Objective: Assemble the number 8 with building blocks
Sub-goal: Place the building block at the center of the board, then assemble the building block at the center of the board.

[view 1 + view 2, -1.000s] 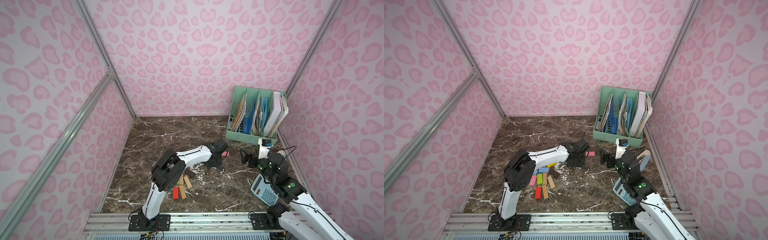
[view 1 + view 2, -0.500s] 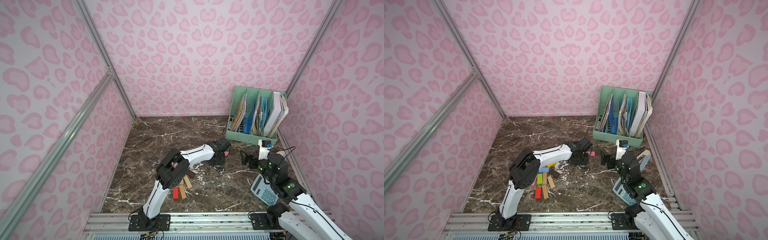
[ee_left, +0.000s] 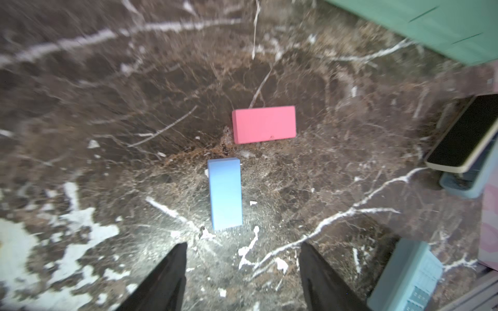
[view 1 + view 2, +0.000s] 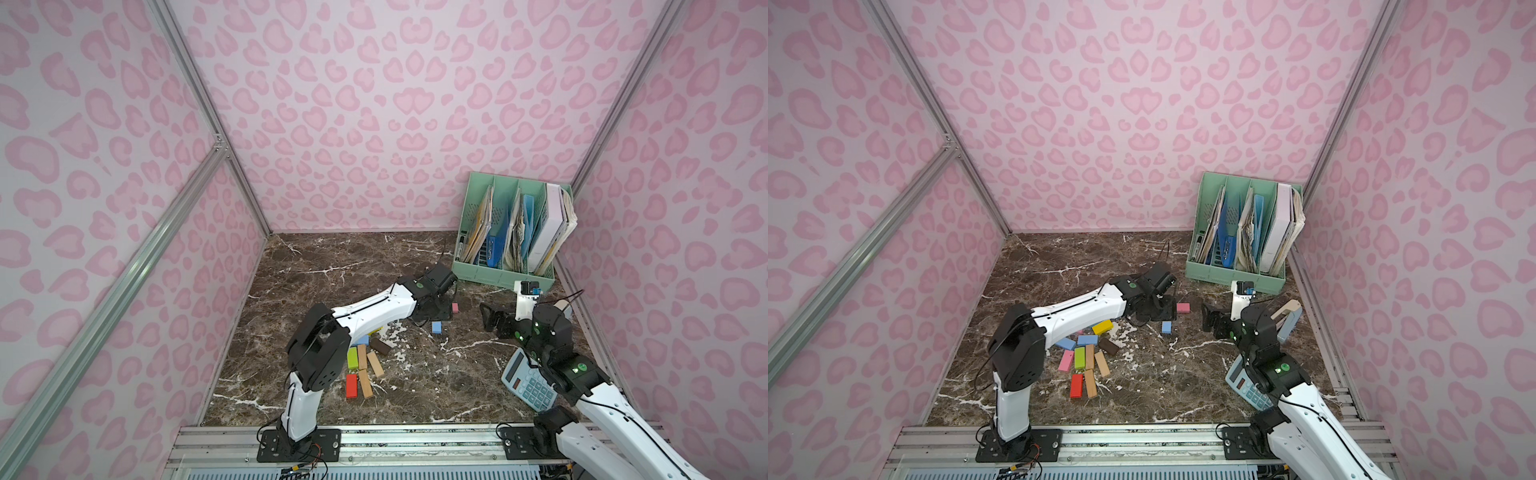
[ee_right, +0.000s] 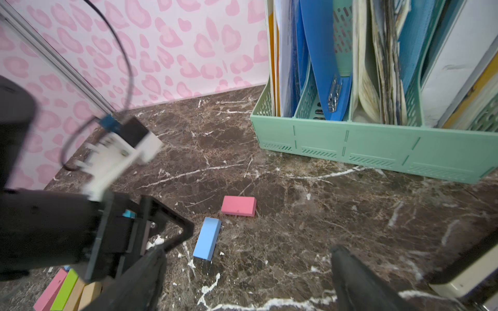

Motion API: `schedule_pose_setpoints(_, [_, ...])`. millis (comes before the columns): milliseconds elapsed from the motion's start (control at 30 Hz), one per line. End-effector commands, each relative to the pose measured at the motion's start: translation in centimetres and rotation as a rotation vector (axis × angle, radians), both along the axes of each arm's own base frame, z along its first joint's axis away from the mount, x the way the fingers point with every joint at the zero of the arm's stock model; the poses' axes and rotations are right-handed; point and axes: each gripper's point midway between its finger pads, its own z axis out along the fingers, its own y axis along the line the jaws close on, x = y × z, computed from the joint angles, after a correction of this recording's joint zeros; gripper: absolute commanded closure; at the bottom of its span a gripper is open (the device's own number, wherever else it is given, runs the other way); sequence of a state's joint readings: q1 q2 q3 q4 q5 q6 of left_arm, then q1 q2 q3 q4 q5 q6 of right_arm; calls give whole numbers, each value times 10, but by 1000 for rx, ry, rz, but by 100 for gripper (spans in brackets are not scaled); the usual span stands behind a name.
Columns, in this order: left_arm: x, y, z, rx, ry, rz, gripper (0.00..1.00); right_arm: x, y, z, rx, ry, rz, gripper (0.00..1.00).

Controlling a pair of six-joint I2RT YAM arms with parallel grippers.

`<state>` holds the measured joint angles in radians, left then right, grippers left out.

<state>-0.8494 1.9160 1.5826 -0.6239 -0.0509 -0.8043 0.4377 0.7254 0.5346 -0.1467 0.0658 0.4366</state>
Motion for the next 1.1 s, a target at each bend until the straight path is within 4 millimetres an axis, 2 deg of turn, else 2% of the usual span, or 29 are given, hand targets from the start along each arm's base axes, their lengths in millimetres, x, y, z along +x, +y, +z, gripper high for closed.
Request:
schedule_pose_setpoints(0, [3, 32, 34, 56, -114, -6, 19, 3, 0, -11, 7, 70, -24, 5])
schedule_pose_setpoints(133, [4, 82, 78, 96, -235, 11, 3, 10, 6, -33, 17, 171, -44, 6])
schedule_pose_setpoints(167, [1, 97, 77, 118, -238, 18, 1, 12, 8, -36, 21, 189, -49, 7])
schedule_pose_setpoints(333, [-8, 164, 106, 157, -328, 51, 2, 17, 29, -52, 7, 249, -57, 11])
schedule_pose_setpoints(500, [-20, 211, 125, 214, -425, 74, 2, 20, 59, -65, -39, 295, -38, 16])
schedule_pose_setpoints(667, [-36, 232, 120, 258, -447, 49, 1, 24, 88, -80, -75, 362, -11, 24])
schedule_pose_setpoints(867, [-51, 246, 107, 312, -466, 7, 2, 24, 119, -105, -144, 453, 29, 28])
schedule_pose_setpoints(1067, [-64, 263, 101, 348, -498, 29, 2, 26, 133, -129, -176, 517, 27, 33])
